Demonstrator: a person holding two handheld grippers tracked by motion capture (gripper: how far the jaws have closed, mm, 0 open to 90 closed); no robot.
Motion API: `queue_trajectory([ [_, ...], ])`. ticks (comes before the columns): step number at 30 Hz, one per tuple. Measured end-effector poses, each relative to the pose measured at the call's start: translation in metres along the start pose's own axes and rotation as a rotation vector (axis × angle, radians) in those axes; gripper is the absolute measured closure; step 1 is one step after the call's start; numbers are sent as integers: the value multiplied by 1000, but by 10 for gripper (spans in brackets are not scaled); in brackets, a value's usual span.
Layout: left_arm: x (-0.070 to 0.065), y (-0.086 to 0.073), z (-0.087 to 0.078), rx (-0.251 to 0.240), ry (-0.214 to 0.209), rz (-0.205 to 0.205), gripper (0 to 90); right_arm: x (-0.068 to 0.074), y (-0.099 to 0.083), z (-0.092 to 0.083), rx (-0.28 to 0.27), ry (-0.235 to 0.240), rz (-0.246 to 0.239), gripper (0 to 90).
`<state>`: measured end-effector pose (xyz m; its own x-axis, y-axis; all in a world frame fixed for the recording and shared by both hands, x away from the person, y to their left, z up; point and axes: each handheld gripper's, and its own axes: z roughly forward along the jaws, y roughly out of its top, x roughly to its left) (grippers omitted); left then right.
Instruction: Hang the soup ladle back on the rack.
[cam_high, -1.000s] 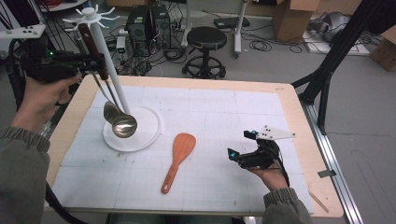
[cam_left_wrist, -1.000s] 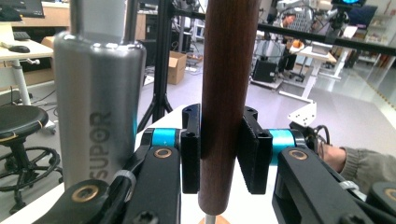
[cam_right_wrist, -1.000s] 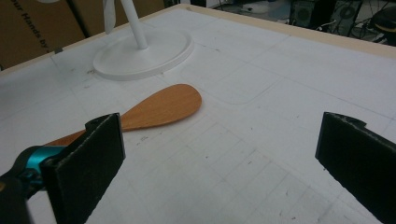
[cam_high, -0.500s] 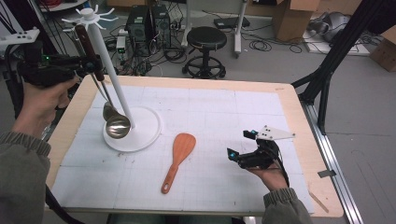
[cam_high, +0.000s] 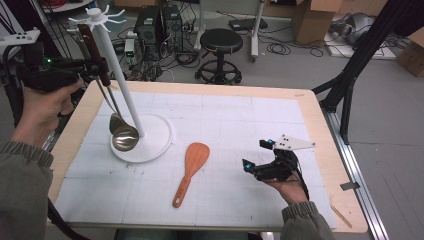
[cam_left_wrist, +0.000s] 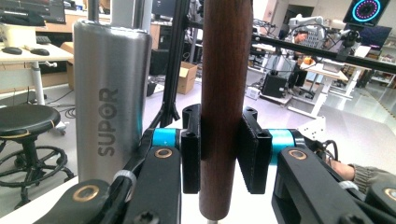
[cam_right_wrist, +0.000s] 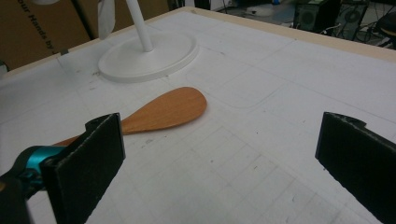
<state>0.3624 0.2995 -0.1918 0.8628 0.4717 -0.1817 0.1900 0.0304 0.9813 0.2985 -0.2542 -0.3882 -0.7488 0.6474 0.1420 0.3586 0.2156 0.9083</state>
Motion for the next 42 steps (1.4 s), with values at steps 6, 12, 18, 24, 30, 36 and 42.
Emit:
queue_trajectory([
  [6,-3,-3,-3,-9,35,6,723,0,0,-1,-5,-1,3,3],
  [12,-3,-6,-10,-14,60,3,713,0,0,-2,-12,0,4,3],
  [18,-6,-6,-14,-4,76,14,659,1,1,-2,-15,2,1,3],
  [24,-10,-9,-22,2,114,38,635,0,1,-1,-16,4,-3,3],
  [30,-12,-11,-30,14,125,48,641,1,0,-1,-10,7,-2,3],
  [36,-17,-7,-30,30,105,60,659,1,0,-1,-8,5,-2,3],
  [42,-24,-1,-26,52,85,82,706,1,0,-1,-6,4,-4,3],
])
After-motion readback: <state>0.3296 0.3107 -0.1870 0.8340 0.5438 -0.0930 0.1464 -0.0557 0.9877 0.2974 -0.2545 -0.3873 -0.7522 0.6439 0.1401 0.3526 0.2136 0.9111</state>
